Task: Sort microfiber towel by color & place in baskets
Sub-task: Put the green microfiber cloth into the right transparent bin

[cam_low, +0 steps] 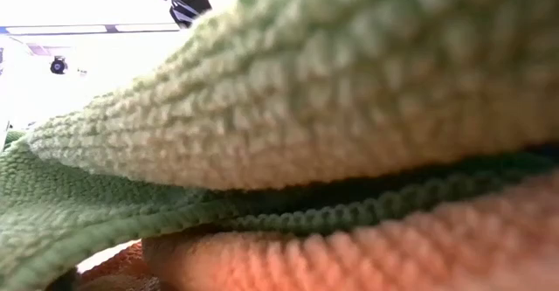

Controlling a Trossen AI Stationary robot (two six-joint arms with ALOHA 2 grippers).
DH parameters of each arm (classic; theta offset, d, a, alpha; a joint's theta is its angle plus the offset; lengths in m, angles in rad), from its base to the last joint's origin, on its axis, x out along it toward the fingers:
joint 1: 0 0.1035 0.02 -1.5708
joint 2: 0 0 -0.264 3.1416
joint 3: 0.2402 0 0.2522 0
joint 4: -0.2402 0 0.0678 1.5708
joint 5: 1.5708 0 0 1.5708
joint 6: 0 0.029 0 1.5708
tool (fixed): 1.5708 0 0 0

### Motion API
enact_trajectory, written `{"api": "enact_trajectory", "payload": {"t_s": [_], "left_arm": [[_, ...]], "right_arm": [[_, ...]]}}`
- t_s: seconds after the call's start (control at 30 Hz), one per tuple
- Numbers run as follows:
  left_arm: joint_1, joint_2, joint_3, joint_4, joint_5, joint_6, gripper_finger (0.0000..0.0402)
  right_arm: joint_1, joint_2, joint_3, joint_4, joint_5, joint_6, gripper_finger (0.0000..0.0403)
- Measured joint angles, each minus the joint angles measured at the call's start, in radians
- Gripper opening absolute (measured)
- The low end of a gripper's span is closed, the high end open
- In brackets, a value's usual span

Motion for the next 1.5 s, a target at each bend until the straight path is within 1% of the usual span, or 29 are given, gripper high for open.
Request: {"api": "enact_trajectory", "payload": {"t_s": [0.1, 0.17, 0.33, 0.47, 0.57, 0.63, 0.93, 1.23, 1.33, 1.5], "left_arm": [[0.0, -0.004, 0.0, -0.003, 0.0, 0.0, 0.007], [0.0, -0.009, 0.0, -0.009, 0.0, 0.0, 0.007], [0.0, -0.022, 0.0, -0.026, 0.0, 0.002, 0.007], [0.0, -0.03, 0.0, -0.026, 0.0, 0.019, 0.007], [0.0, -0.034, 0.0, -0.026, 0.0, 0.021, 0.007], [0.0, -0.038, 0.0, -0.027, 0.0, 0.025, 0.007], [0.0, -0.061, 0.0, -0.034, 0.0, 0.058, 0.007], [0.0, -0.071, 0.0, -0.061, 0.0, 0.058, 0.007], [0.0, -0.071, 0.0, -0.061, 0.001, 0.055, 0.007], [0.0, -0.072, 0.0, -0.061, 0.002, 0.048, 0.007]], "right_arm": [[0.0, 0.001, 0.0, 0.002, -0.013, -0.006, 0.0091], [0.0, -0.005, 0.0, 0.006, -0.06, -0.007, 0.0091], [0.0, -0.025, 0.0, 0.014, -0.266, 0.018, 0.0091], [0.0, -0.031, 0.0, 0.074, -0.426, 0.023, 0.0091], [0.003, -0.032, 0.0, 0.13, -0.493, 0.028, 0.0091], [0.004, -0.032, 0.0, 0.155, -0.506, 0.037, 0.0091], [0.005, 0.003, 0.0, 0.164, -0.519, 0.081, 0.0091], [0.007, 0.081, -0.024, 0.165, -0.561, 0.08, 0.0093], [0.007, 0.102, -0.046, 0.164, -0.562, 0.073, 0.0109], [0.007, 0.12, -0.091, 0.164, -0.549, 0.061, 0.0155]]}}
